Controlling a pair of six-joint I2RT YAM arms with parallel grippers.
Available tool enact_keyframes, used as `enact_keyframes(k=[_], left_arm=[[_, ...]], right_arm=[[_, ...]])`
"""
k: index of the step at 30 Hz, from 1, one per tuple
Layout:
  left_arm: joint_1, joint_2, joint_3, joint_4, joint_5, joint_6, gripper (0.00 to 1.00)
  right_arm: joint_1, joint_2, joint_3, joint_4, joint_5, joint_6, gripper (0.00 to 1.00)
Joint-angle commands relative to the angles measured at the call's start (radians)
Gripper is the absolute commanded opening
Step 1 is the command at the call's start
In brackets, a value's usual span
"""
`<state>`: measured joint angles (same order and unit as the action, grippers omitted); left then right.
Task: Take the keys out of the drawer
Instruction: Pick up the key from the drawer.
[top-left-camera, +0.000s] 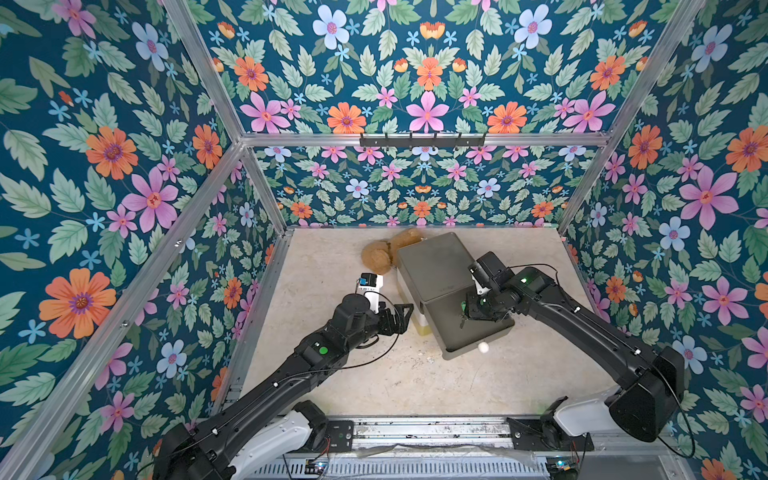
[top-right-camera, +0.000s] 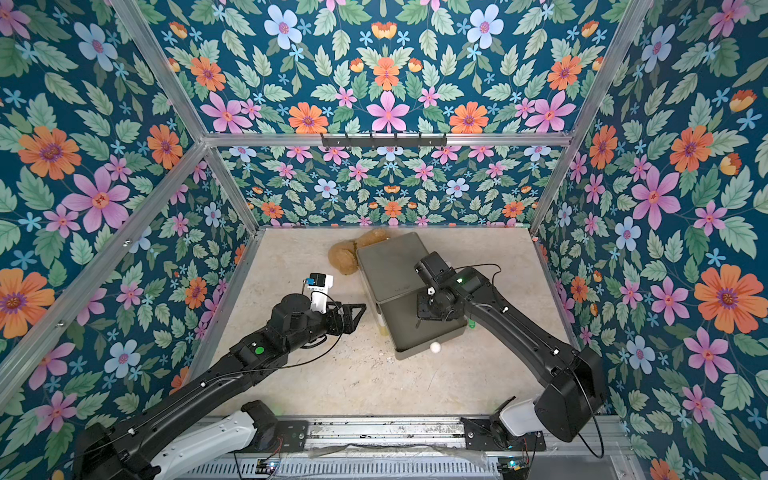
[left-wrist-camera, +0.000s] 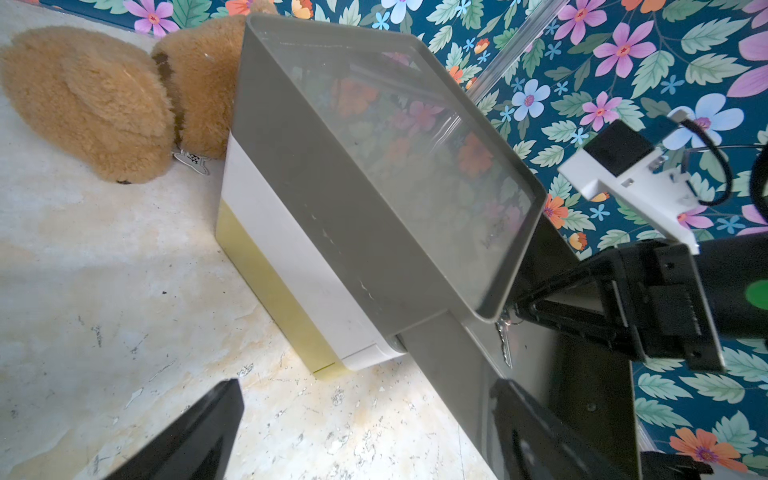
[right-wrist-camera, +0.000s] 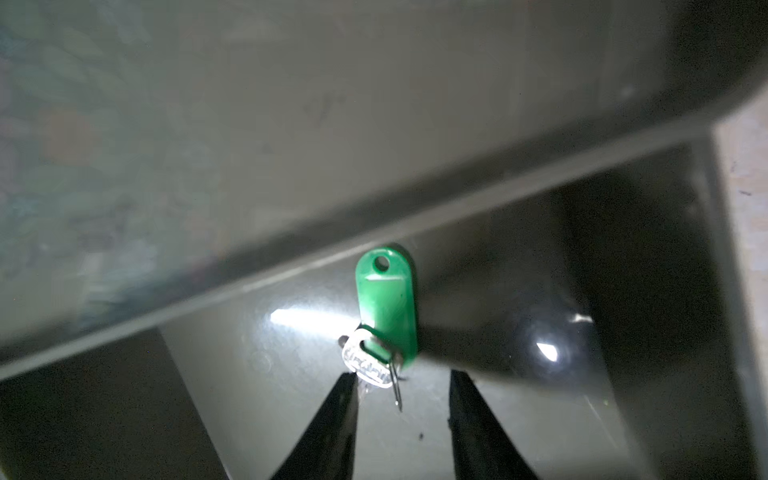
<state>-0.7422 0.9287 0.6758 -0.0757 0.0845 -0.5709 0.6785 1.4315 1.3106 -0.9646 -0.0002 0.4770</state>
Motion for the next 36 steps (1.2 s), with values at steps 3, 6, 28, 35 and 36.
enact_keyframes(k=[3,6,28,35,36], left_arm=[[0.000,-0.008,0.004,-0.002,-0.002,0.006,0.99],[0.000,-0.008,0.004,-0.009,-0.006,0.006,0.99],[0.000,-0.009,0.009,-0.033,-0.035,-0.003,0.99],[0.000,-0.011,0.021,-0.028,-0.031,-0.003,0.99],[0.000,-0.011,0.022,-0.023,-0.027,-0.003,0.99]], right_arm=[[0.000,0.009,-0.007,0.027,-0.019,-0.003,0.32],[0.000,0.010,-0.002,0.030,-0.023,-0.003,0.26],[0.000,-0.003,-0.007,0.027,0.005,-0.001,0.00],[0.000,-0.039,0.068,-0.022,0.025,0.010,0.00],[0.000,-0.047,0.082,-0.031,0.024,0.012,0.00]])
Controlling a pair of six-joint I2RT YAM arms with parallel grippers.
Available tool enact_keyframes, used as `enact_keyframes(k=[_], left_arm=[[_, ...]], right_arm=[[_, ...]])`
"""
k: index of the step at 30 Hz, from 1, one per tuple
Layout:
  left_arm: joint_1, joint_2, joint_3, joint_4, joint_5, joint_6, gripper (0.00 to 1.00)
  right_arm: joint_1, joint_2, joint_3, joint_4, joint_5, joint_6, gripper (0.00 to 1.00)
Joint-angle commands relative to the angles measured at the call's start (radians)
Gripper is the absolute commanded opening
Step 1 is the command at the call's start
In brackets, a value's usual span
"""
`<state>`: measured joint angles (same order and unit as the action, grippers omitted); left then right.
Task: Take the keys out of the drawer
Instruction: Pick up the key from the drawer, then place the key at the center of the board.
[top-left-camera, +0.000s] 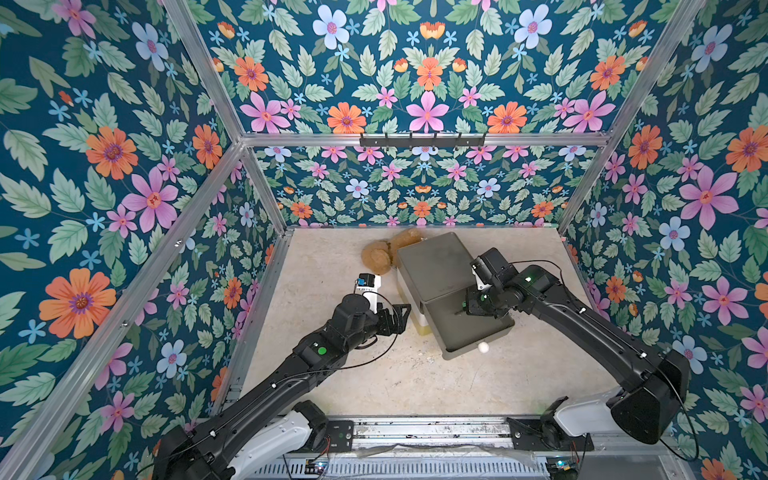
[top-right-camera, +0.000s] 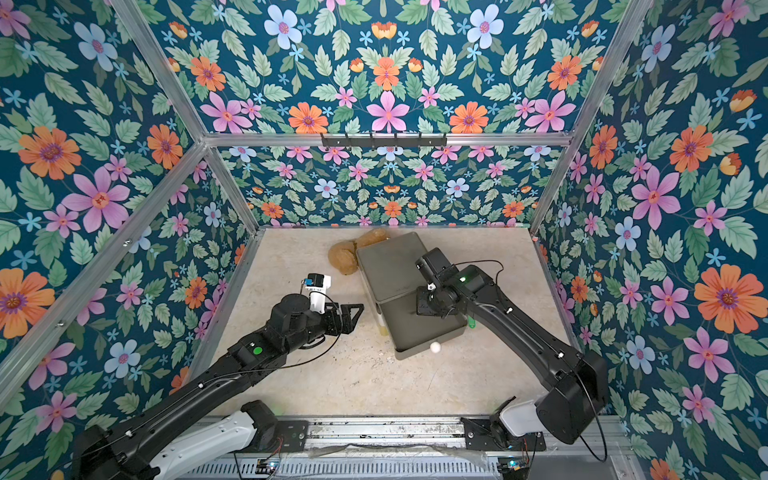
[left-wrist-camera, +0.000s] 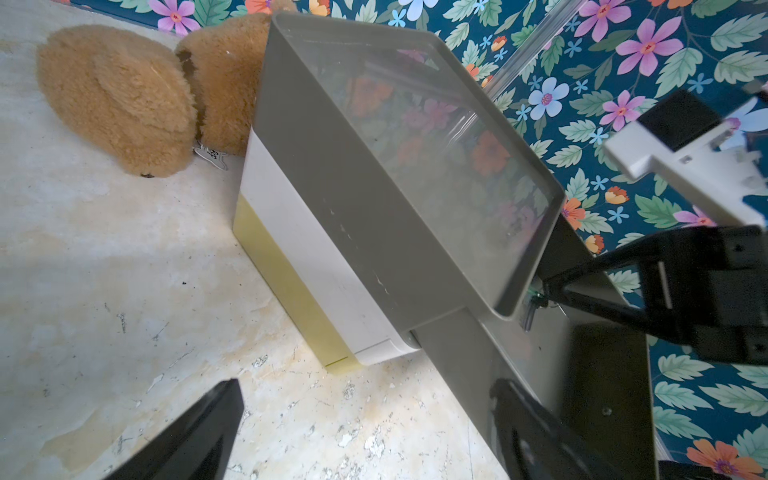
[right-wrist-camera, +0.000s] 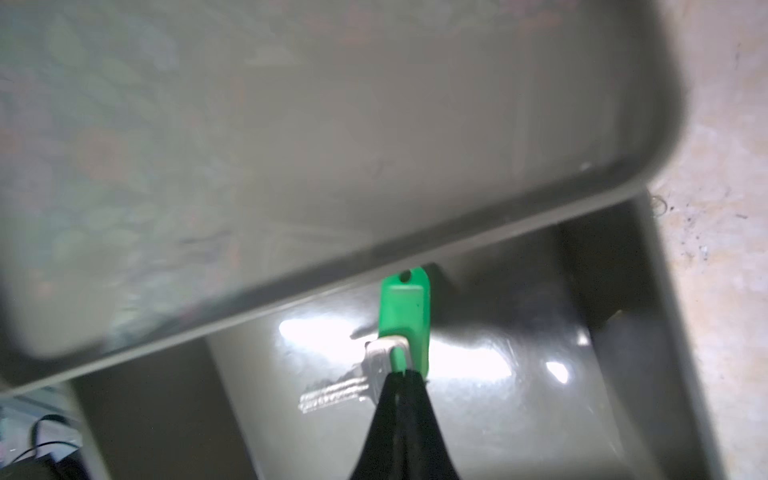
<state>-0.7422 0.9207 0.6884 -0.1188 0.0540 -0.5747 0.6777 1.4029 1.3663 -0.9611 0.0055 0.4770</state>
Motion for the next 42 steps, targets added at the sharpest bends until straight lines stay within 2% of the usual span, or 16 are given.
enact_keyframes(k=[1,8,16,20,30,42], left_arm=[[0.000,-0.002,0.011,0.028,0.007,0.001,0.99],[0.000,0.021,0.052,0.072,0.068,-0.008,0.99],[0.000,0.079,0.116,0.086,0.142,-0.033,0.99],[-0.001,0.101,0.136,0.087,0.162,-0.036,1.00],[-0.002,0.122,0.134,0.093,0.150,-0.045,0.99],[-0.003,0.137,0.093,0.087,0.142,-0.057,0.99]], right_arm=[[0.000,-0.026,0.037,-0.042,0.015,0.013,0.00],[0.000,-0.097,0.126,-0.074,0.006,0.046,0.00],[-0.034,-0.157,0.166,-0.046,0.072,0.060,0.00],[-0.126,-0.181,0.158,-0.019,0.069,0.042,0.00],[-0.475,-0.244,-0.007,0.088,-0.056,-0.033,0.00],[-0.652,-0.247,-0.303,0.250,-0.141,-0.055,0.00]])
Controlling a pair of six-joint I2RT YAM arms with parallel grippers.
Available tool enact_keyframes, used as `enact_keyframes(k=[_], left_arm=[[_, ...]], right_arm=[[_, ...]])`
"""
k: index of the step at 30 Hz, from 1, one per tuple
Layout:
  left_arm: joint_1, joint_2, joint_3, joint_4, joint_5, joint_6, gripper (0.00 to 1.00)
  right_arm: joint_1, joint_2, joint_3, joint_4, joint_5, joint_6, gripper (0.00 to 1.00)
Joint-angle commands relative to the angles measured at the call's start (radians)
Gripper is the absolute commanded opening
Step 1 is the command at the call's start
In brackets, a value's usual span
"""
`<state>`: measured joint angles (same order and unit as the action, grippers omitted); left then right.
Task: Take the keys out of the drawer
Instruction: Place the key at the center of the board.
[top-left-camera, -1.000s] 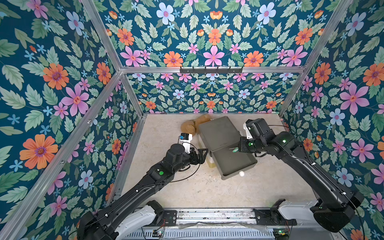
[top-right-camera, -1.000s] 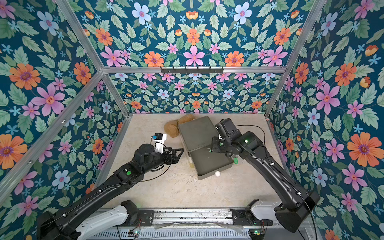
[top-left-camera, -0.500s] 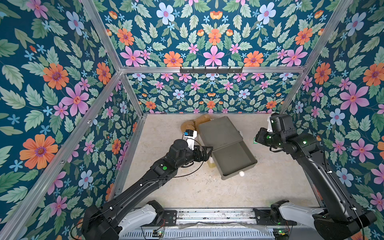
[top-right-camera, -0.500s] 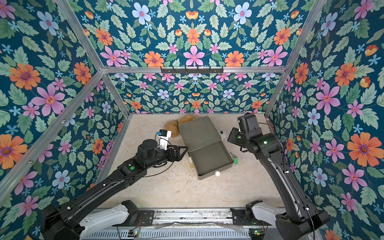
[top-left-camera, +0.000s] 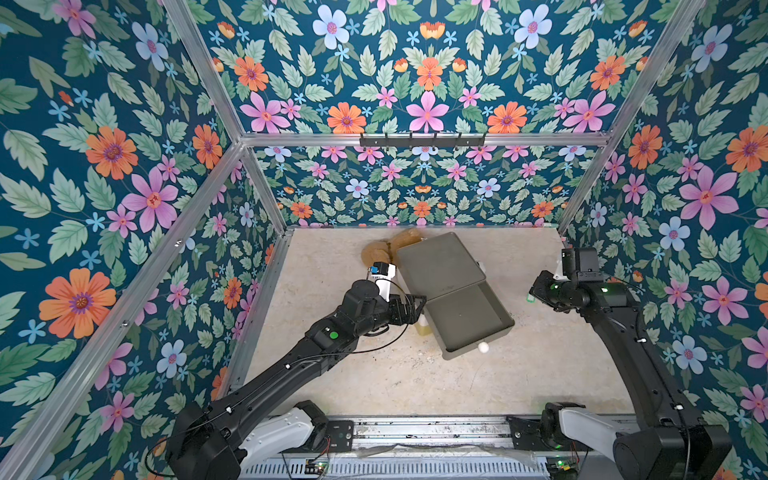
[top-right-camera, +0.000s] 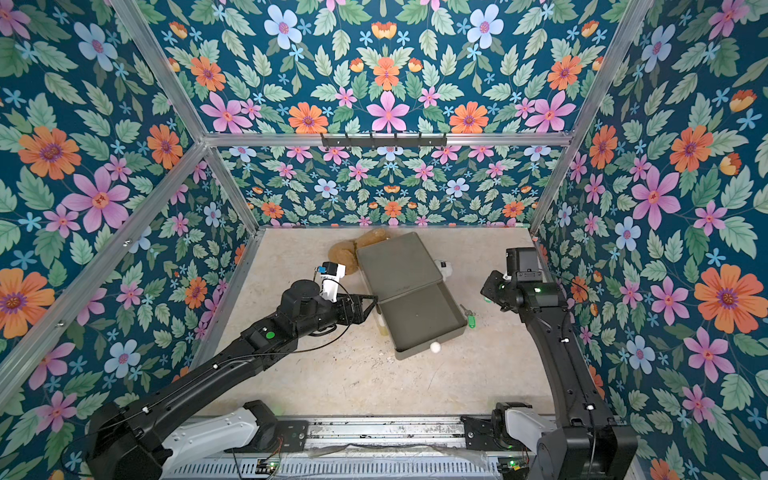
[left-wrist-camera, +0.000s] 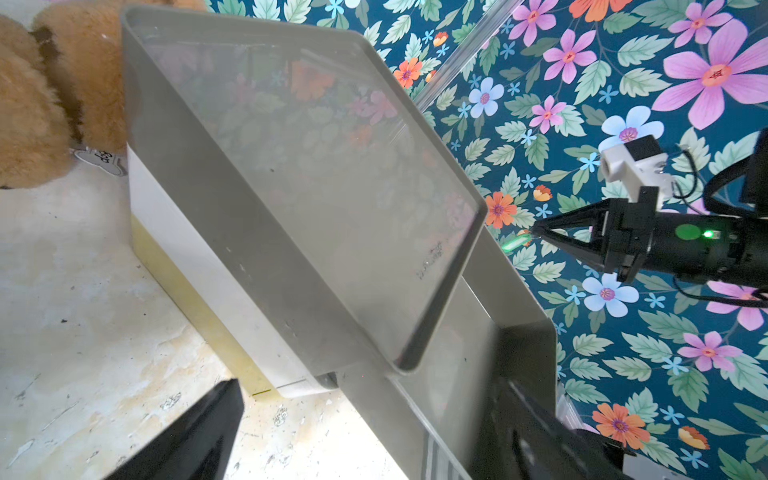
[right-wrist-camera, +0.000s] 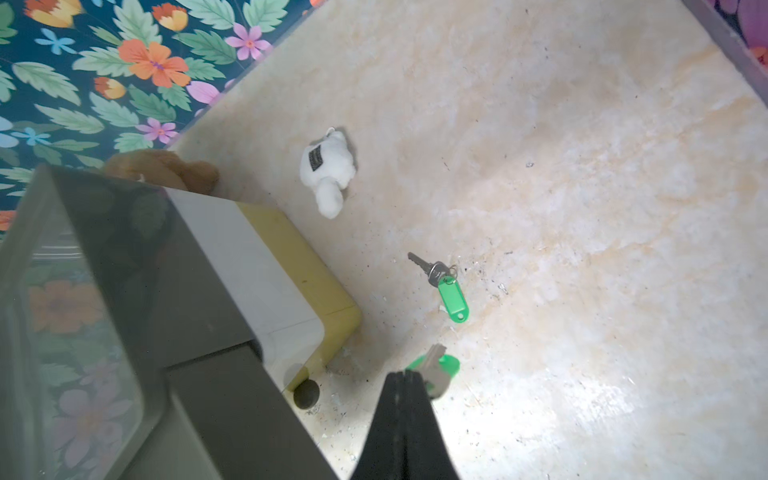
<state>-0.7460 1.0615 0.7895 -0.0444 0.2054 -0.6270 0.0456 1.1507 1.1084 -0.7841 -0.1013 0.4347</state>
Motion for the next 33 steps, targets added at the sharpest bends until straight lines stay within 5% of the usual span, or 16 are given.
enact_keyframes(k=[1,33], left_arm=[[0.001,-0.005,-0.012,0.011,-0.011,-0.005,0.99],[0.000,-0.038,-0.111,-0.011,-0.031,-0.020,0.99]], right_arm=[[-0.029,0.009,-0.064,0.087,-0.040,-0.013,0.00],[-0.073,0.233,-0.333,0.360,-0.146,0.036,0.00]])
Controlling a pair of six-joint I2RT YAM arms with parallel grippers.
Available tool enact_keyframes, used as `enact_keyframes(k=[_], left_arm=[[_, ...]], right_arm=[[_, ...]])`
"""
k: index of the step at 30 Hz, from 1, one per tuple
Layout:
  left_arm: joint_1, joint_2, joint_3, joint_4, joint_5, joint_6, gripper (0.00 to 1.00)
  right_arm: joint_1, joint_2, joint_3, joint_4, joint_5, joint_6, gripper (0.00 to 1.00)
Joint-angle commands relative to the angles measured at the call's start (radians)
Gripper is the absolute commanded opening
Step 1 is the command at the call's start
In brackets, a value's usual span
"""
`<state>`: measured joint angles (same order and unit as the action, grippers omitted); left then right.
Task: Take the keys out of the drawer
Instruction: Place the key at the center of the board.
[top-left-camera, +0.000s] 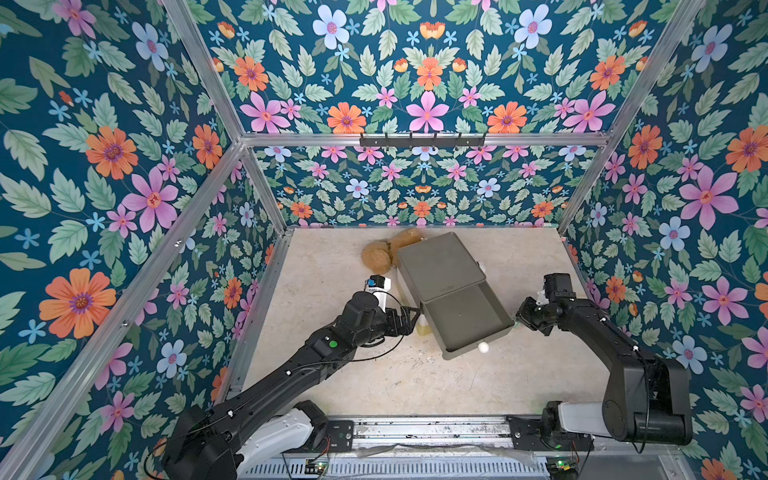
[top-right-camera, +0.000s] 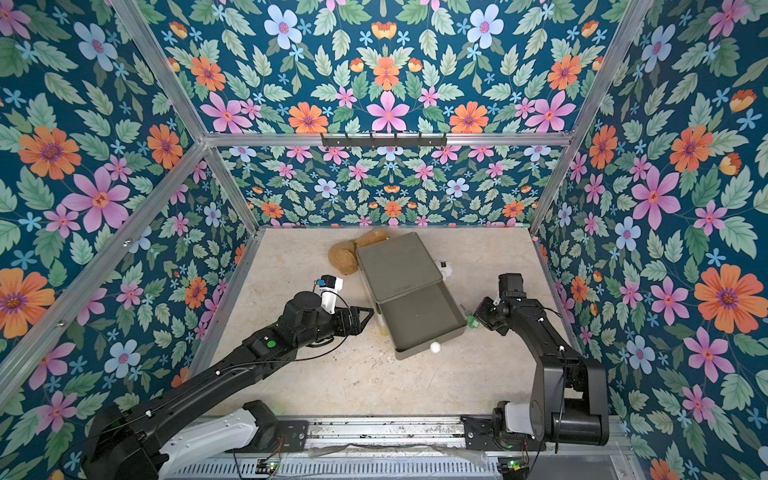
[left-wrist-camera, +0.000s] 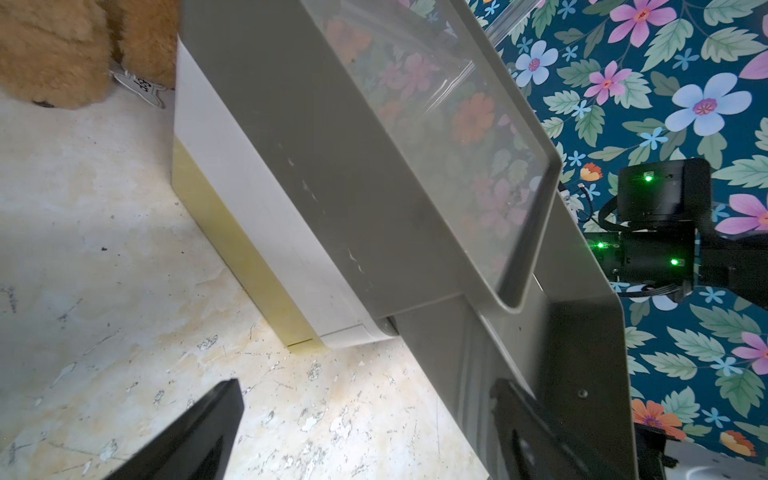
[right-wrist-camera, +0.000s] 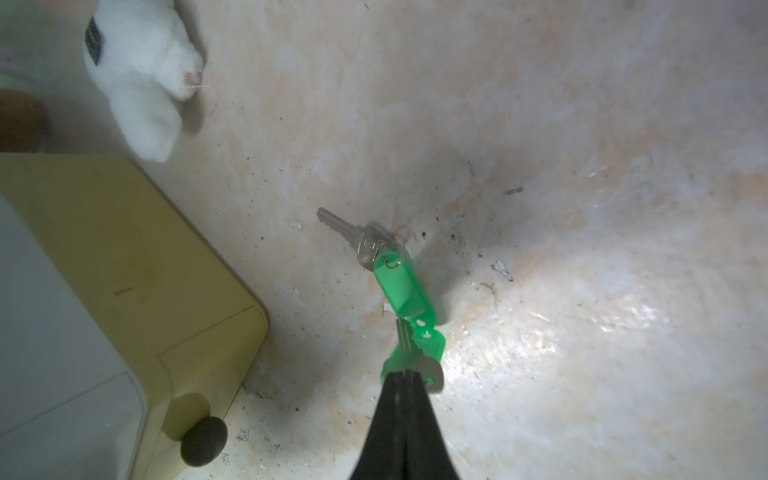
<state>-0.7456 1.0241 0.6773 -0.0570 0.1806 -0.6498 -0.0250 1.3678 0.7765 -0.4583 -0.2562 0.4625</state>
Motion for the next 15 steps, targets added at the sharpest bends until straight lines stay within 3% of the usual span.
enact_keyframes(k=[1,15], left_arm=[[0.001,0.001,0.002,0.002,-0.006,0.003,0.99],[0.001,0.011,-0.006,0.002,-0.004,0.007,0.99]], right_arm=[[-0.004,0.024,0.000,0.039,0.011,0.009,0.00],[-0.028,0.147,0.071,0.073,0.062,0.001,0.00]])
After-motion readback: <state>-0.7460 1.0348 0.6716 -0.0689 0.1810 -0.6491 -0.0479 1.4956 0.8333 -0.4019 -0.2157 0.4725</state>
